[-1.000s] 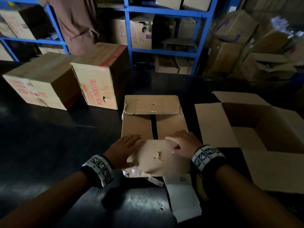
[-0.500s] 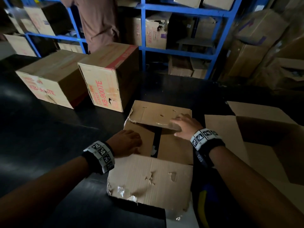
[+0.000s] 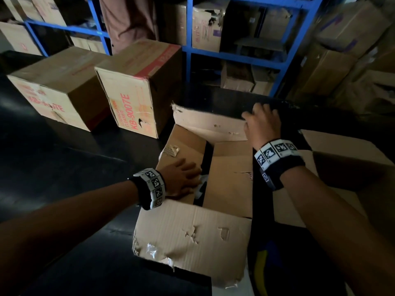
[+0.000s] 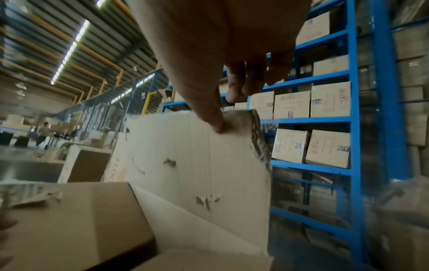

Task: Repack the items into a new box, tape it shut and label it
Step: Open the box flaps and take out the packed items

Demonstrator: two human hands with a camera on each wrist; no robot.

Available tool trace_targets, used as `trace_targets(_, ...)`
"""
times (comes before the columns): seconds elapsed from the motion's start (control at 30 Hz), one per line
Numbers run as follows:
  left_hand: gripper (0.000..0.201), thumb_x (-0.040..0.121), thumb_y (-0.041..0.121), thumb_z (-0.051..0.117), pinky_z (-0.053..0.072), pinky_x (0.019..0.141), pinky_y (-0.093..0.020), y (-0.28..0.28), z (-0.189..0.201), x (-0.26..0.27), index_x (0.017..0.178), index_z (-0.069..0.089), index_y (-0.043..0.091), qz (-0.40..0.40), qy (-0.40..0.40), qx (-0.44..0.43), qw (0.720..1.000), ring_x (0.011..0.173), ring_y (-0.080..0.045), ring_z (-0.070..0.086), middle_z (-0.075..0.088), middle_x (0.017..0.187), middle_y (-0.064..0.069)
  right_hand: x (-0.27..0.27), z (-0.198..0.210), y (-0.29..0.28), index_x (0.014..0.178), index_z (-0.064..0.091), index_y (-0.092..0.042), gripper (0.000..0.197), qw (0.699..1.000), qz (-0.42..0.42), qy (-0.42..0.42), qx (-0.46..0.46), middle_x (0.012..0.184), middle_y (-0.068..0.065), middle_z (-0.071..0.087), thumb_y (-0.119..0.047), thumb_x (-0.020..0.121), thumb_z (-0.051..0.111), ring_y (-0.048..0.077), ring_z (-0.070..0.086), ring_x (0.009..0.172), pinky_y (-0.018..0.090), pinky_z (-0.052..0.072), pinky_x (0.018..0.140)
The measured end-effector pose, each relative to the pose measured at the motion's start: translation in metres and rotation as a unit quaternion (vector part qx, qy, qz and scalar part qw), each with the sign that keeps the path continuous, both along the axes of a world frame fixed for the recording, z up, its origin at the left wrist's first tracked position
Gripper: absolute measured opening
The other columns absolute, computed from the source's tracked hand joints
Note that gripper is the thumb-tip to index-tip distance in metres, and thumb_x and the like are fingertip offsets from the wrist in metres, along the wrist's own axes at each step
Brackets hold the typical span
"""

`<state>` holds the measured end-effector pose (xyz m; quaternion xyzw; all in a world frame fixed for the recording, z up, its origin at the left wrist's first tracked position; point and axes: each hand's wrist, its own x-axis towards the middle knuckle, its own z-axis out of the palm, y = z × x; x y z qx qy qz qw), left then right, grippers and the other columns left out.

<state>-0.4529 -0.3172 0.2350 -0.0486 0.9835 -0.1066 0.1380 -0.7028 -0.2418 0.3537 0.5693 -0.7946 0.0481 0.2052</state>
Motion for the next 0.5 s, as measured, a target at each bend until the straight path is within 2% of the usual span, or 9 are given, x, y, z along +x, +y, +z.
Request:
trace_targets(0.07,0.053,0.093,0.049,0.019,0.022,0.109,-0.053,-0.001,-0.003,0.0,0.134,0.042,0.027,-0.03,-0.015,0.01,0.999,0.137,-0.032,0.031,0.034,0.15,-0.005,-0.004,-0.006,-0.012,0.124,0.056,-0.009,0.038,0.999,0.004,-0.025,-0.037,0.109,0.024,0.057,-0.002,0.087,0.053,0.042,0.053,0.102,0.047,0.049,0.077)
trace_targets(0.13,0.052,0.094,0.05,0.018,0.02,0.11,-0.052,-0.002,-0.004,-0.002,0.133,0.043,0.028,-0.038,0.01,0.012,0.999,0.138,-0.031,0.027,0.031,0.151,-0.002,-0.011,-0.012,-0.021,0.138,0.043,-0.012,0.056,0.997,0.003,-0.065,-0.03,0.119,0.024,0.054,-0.004,0.085,0.057,0.043,0.05,0.111,0.048,0.051,0.08)
trace_targets(0.23,0.054,0.093,0.052,0.015,0.011,0.114,-0.048,0.002,0.005,-0.004,0.139,0.034,0.03,-0.012,0.06,0.033,0.998,0.142,-0.027,0.018,0.024,0.155,0.004,-0.017,-0.027,-0.029,0.148,0.021,-0.021,0.075,0.988,-0.025,-0.125,0.086,0.149,0.014,0.031,-0.02,0.086,0.062,0.038,0.03,0.136,0.053,0.043,0.098)
trace_targets(0.33,0.051,0.094,0.054,0.022,0.014,0.116,-0.048,0.008,0.019,-0.004,0.133,0.041,0.027,-0.017,0.113,0.06,0.992,0.142,-0.028,0.02,0.03,0.152,0.001,-0.021,-0.053,-0.028,0.151,0.009,-0.027,0.082,0.961,-0.047,-0.178,0.208,0.159,0.002,0.012,-0.021,0.087,0.059,0.034,0.017,0.143,0.054,0.032,0.109)
trace_targets(0.4,0.049,0.093,0.056,0.03,0.022,0.114,-0.049,0.009,0.031,-0.002,0.123,0.049,0.023,-0.023,0.161,0.072,0.984,0.14,-0.029,0.026,0.038,0.148,-0.001,-0.022,-0.067,-0.025,0.152,0.003,-0.031,0.087,0.938,-0.053,-0.197,0.281,0.16,-0.001,0.007,-0.023,0.085,0.058,0.032,0.016,0.144,0.054,0.028,0.111)
trace_targets(0.5,0.052,0.088,0.06,0.035,0.026,0.112,-0.048,0.009,0.058,0.006,0.114,0.055,0.019,-0.016,0.244,0.098,0.965,0.135,-0.029,0.035,0.048,0.14,-0.004,-0.02,-0.07,-0.022,0.151,0.004,-0.033,0.083,0.926,-0.057,-0.196,0.318,0.159,0.001,0.013,-0.037,0.087,0.056,0.031,0.02,0.144,0.055,0.026,0.112)
